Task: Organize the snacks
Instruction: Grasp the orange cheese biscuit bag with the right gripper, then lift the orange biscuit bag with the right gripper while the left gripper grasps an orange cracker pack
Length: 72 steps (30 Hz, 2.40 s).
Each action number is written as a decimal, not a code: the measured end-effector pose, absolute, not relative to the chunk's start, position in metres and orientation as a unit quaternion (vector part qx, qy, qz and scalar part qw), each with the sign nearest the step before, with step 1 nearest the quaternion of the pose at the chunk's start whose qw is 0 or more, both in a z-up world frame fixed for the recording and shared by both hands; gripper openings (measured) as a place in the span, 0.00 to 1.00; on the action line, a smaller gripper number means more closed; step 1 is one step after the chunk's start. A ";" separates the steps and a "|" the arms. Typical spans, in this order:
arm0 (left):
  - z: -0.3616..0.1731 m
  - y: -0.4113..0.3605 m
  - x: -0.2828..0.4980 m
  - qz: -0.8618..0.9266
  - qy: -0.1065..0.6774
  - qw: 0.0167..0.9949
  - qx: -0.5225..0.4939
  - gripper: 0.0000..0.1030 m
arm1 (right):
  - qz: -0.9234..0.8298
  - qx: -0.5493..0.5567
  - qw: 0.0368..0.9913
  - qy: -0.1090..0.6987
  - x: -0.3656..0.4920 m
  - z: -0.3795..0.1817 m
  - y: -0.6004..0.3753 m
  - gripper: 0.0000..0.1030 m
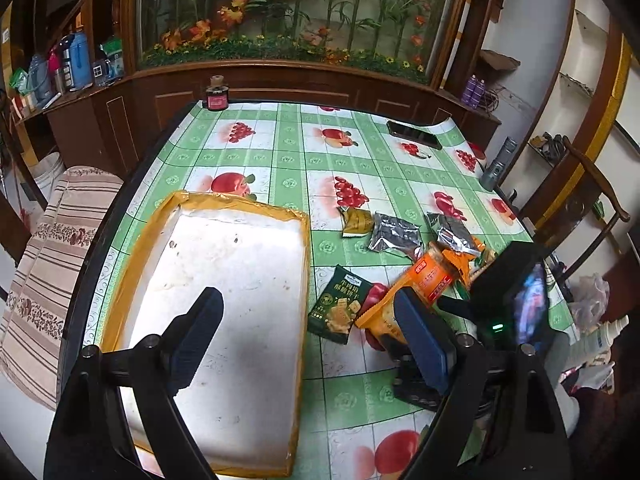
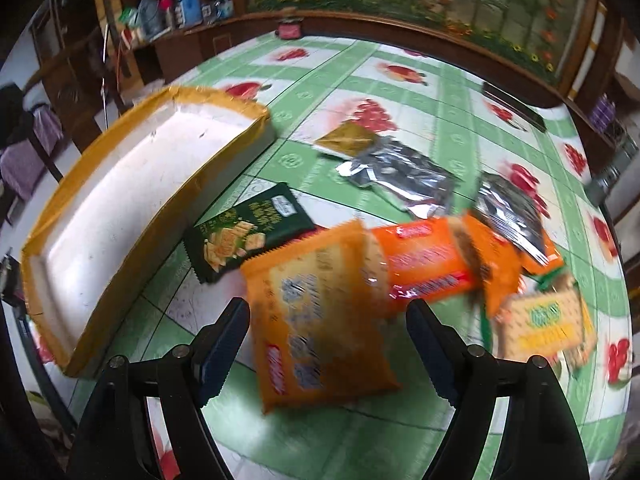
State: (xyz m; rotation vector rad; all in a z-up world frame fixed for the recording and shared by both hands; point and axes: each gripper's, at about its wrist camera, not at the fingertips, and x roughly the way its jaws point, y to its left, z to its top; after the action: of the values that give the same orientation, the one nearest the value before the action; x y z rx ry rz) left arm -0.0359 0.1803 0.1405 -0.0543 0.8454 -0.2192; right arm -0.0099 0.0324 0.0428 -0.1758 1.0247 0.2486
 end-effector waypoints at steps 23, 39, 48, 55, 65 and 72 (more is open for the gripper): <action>0.055 0.012 0.036 -0.282 0.492 0.812 0.139 0.85 | 0.011 0.053 0.830 0.555 -0.076 0.022 -0.098 0.69; 0.033 0.003 0.032 -0.250 0.535 0.796 0.135 0.51 | 0.042 0.093 0.827 0.553 -0.082 0.022 -0.117 0.69; 0.075 0.080 -0.003 -0.215 0.518 0.828 0.014 0.20 | 0.116 0.116 0.825 0.541 -0.074 0.041 -0.095 0.69; 0.088 0.166 -0.017 -0.139 0.512 0.847 -0.032 0.20 | 0.193 0.098 0.823 0.525 -0.053 0.064 -0.032 0.68; 0.091 0.142 -0.019 -0.207 0.521 0.828 -0.022 0.35 | 0.187 0.109 0.822 0.527 -0.039 0.073 -0.013 0.68; 0.070 0.090 -0.018 -0.236 0.541 0.807 0.015 0.36 | 0.126 0.149 0.807 0.557 -0.046 0.047 -0.067 0.69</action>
State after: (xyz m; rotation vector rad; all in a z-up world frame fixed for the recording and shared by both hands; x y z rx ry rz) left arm -0.0183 0.0896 0.0697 0.0322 1.1575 -0.5057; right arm -0.0461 -0.0672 0.0474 0.3182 1.1915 0.2696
